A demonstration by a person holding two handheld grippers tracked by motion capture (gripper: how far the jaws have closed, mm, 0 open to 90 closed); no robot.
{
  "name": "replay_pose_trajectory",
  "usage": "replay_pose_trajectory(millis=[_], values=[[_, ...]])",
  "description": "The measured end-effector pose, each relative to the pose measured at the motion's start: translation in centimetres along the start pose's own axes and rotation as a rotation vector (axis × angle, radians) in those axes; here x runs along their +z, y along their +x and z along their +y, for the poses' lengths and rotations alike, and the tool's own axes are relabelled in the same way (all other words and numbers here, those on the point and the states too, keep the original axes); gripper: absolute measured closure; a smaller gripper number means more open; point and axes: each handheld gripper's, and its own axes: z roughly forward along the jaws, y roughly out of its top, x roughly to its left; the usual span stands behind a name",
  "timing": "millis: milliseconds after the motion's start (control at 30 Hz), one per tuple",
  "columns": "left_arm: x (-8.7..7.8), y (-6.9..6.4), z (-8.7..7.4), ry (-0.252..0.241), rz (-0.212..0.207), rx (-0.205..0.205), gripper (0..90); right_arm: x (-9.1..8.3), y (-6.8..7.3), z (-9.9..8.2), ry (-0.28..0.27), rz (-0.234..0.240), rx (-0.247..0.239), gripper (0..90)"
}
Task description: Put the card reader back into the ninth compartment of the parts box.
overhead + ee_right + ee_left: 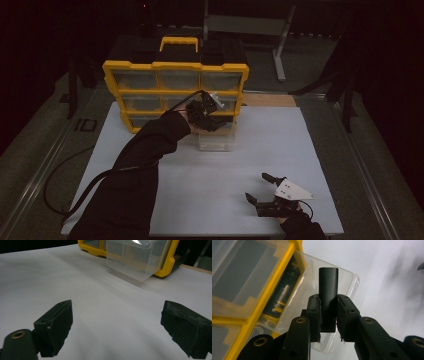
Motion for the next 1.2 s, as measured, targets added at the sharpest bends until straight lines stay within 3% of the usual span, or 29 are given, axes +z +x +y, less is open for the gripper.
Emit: replay_pose_trajectory(millis=[100, 267, 467, 567, 600, 633, 667, 767, 833, 1200], values=[[0.5, 0.1, 0.1, 0.005, -0.004, -0.01, 74.5, 0.0, 0.0, 0.0, 0.004, 0.0, 0.002, 10.6], [1.2, 0.2, 0.2, 0.029, 0.024, -0.002, 74.4, 0.0, 0.0, 0.0, 0.001, 0.0, 0.001, 10.6], [2.1, 0.6, 0.0, 0.061, 0.013, -0.013, 74.4, 0.1, 0.0, 0.0, 0.006, 0.004, -0.001, 10.6], [2.3, 0.6, -0.1, 0.05, 0.028, -0.013, 73.7, 0.0, 0.0, 0.0, 0.004, 0.002, 0.002, 10.6], [2.3, 0.5, -0.2, 0.048, 0.029, -0.007, 64.1, 0.1, -0.1, -0.1, 0.008, 0.003, 0.003, 10.6], [2.4, 0.4, -0.2, 0.049, 0.029, -0.008, 64.1, 0.1, -0.1, -0.1, 0.008, 0.003, 0.003, 10.6], [2.4, 0.3, -0.2, 0.059, 0.032, 0.005, 60.1, 0.1, -0.1, -0.1, 0.008, 0.004, 0.004, 10.6], [2.3, 0.2, -0.2, 0.049, 0.029, -0.01, 48.8, 0.1, 0.0, -0.1, 0.009, 0.002, 0.0, 10.6], [2.0, 0.2, -0.2, 0.022, 0.017, -0.04, 45.8, 0.1, 0.0, -0.1, 0.011, 0.002, 0.001, 10.6], [0.7, -0.2, -0.9, -0.024, 0.021, -0.044, 27.8, 0.1, 0.0, 0.0, 0.008, -0.003, -0.002, 10.6]])
